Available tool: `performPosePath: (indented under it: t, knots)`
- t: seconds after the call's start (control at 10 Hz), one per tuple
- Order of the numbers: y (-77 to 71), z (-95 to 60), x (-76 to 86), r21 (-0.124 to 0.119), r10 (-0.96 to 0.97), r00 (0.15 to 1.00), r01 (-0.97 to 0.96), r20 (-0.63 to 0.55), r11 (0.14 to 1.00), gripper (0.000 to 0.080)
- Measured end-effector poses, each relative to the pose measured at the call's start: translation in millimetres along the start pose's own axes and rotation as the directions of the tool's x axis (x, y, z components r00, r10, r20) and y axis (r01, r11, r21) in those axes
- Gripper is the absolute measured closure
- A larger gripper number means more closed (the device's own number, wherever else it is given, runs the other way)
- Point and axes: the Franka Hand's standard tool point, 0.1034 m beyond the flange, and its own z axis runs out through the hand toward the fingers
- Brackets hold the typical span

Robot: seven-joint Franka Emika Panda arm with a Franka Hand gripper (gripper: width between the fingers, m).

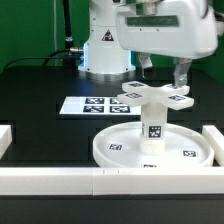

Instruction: Assemble round table

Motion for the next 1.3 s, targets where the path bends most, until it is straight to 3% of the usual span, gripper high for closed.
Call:
performPosePath:
  t: [0.1, 0.5, 0.8, 1.0, 1.3]
  knots:
    - [-2.3, 0.5, -6.1, -0.02, -0.097, 0.995, 0.097, 0.01, 0.995, 0.015]
    - [-1.6, 0.6, -4.8, -0.02, -0.405, 0.914, 0.405, 0.013, 0.914, 0.015]
    - [1.5, -2.3, 0.2, -0.046, -0.761, 0.647, 0.762, 0.032, 0.646, 0.015]
    - [2.1, -2.6, 0.2, -0.046, -0.882, 0.469, 0.883, 0.05, 0.467, 0.015]
    - [3.4, -2.3, 1.2, -0.037, -0.954, 0.294, 0.956, 0.059, 0.293, 0.015]
